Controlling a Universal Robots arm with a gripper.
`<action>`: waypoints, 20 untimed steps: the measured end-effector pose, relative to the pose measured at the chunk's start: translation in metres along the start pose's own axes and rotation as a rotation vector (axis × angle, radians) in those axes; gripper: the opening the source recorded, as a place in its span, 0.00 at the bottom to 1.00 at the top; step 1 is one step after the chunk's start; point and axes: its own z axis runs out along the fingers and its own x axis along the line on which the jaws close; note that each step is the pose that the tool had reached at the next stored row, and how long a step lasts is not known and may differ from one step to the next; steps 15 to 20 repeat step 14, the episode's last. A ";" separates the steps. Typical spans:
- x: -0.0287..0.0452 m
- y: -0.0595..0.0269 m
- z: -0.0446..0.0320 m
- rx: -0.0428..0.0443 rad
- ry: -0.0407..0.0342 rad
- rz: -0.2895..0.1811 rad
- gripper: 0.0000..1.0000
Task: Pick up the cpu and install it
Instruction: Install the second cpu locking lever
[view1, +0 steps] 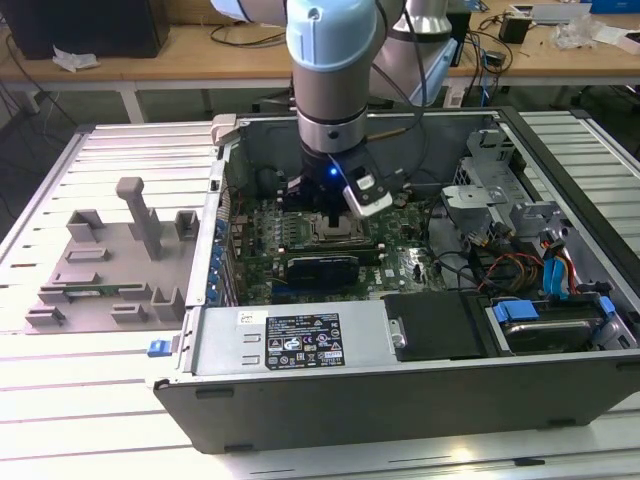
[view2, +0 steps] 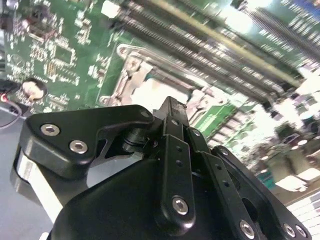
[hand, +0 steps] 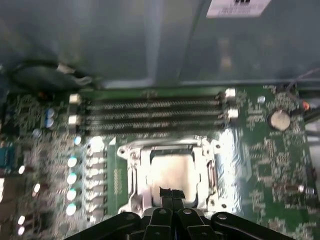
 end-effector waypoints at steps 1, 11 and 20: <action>-0.0011 0.0027 0.0005 0.0006 0.0003 0.000 0.11; -0.0064 0.0059 0.0004 0.0057 0.0011 0.000 0.11; -0.0065 0.0059 0.0004 0.0057 0.0011 0.000 0.11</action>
